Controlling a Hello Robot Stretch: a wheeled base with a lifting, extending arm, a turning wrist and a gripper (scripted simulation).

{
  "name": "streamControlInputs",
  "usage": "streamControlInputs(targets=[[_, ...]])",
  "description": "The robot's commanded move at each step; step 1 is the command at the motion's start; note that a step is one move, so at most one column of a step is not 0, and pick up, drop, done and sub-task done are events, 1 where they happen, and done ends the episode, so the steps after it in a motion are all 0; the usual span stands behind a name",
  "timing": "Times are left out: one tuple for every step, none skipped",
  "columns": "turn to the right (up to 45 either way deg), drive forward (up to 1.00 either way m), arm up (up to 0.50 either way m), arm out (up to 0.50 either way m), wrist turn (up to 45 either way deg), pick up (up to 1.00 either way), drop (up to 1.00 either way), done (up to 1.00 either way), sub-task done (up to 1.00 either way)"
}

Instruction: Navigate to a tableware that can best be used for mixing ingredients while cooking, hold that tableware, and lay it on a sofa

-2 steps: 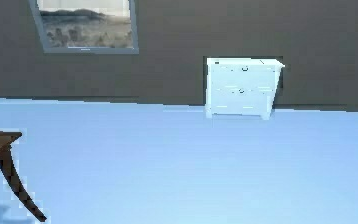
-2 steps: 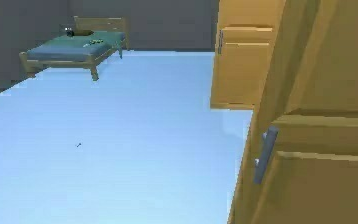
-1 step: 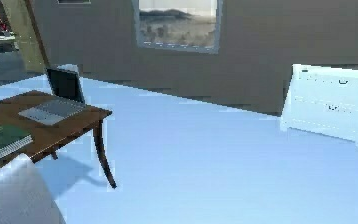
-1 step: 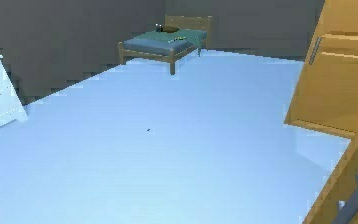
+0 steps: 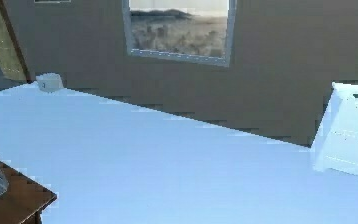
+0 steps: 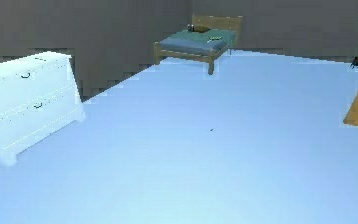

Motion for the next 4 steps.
streamControlInputs(targets=[[-6.0, 0.00, 0.00, 0.00, 0.0, 0.00, 0.00, 0.00, 0.00], [0.0, 0.95, 0.00, 0.00, 0.0, 0.00, 0.00, 0.00, 0.00], [-45.0, 0.00, 0.00, 0.00, 0.0, 0.00, 0.00, 0.00, 0.00], [-9.0, 0.00, 0.00, 0.00, 0.0, 0.00, 0.00, 0.00, 0.00]])
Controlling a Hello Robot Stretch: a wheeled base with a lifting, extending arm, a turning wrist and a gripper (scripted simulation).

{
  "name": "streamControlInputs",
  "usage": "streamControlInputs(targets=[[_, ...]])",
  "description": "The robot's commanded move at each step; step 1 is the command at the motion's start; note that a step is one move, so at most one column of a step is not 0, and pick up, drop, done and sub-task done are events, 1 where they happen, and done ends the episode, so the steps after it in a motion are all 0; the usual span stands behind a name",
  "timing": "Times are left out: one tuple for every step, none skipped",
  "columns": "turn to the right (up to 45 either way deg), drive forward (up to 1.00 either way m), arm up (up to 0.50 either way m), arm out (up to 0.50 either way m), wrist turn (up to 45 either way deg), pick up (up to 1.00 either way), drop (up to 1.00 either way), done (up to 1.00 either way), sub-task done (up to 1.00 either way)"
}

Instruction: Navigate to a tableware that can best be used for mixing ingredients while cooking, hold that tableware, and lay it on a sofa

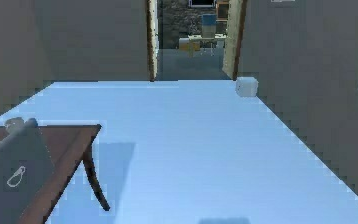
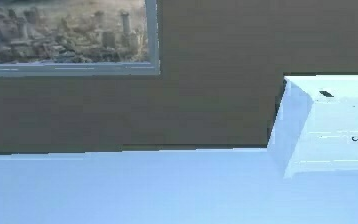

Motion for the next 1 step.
streamControlInputs(targets=[[0.0, 1.00, 0.00, 0.00, 0.0, 0.00, 0.00, 0.00, 0.00]])
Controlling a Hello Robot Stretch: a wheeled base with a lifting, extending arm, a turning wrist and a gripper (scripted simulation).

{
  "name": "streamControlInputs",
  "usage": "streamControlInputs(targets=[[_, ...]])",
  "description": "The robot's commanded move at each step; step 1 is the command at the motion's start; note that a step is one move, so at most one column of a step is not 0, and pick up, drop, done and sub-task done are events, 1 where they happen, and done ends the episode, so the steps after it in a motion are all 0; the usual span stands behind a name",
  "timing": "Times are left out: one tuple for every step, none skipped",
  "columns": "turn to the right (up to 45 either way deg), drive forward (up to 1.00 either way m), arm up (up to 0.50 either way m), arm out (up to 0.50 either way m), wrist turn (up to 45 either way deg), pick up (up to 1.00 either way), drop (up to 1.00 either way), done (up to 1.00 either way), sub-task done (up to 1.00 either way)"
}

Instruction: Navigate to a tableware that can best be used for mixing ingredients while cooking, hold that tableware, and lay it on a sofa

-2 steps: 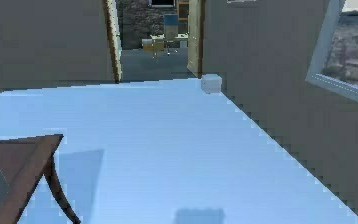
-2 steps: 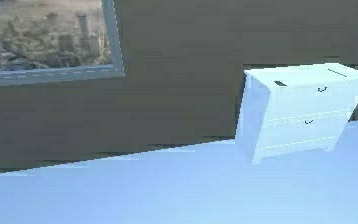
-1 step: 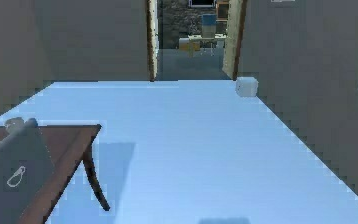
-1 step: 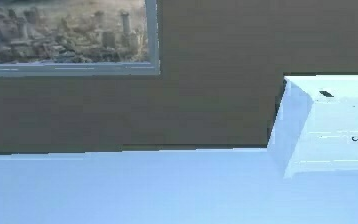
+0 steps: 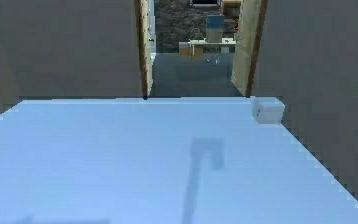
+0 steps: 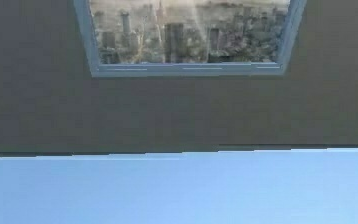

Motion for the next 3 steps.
streamControlInputs(targets=[[-6.0, 0.00, 0.00, 0.00, 0.0, 0.00, 0.00, 0.00, 0.00], [0.0, 0.35, 0.00, 0.00, 0.0, 0.00, 0.00, 0.00, 0.00], [-39.0, 0.00, 0.00, 0.00, 0.0, 0.00, 0.00, 0.00, 0.00]])
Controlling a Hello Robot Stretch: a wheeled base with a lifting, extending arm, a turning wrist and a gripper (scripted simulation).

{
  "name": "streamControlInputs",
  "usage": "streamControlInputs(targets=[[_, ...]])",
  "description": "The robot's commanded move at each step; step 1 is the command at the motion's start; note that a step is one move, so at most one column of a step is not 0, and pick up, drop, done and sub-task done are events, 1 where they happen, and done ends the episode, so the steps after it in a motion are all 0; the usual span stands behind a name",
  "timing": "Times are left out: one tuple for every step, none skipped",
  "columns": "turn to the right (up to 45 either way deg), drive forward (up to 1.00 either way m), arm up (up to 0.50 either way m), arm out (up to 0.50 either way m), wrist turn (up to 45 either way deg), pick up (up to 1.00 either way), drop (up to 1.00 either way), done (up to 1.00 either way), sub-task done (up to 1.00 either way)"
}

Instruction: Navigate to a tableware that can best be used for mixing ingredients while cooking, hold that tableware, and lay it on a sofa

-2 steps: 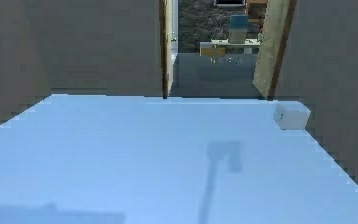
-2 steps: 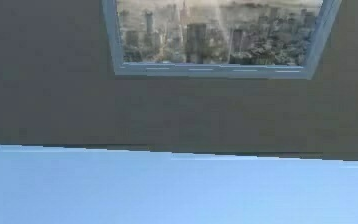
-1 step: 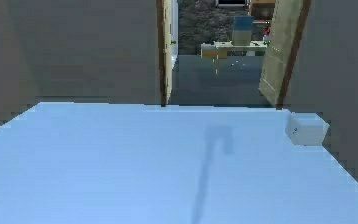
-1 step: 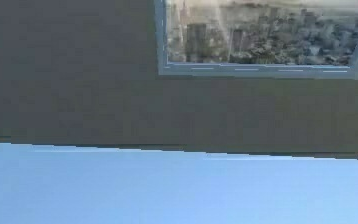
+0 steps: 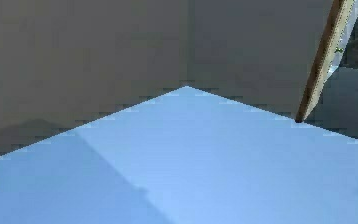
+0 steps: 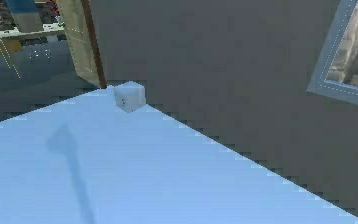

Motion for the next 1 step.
streamControlInputs(targets=[[0.0, 0.35, 0.00, 0.00, 0.0, 0.00, 0.00, 0.00, 0.00]])
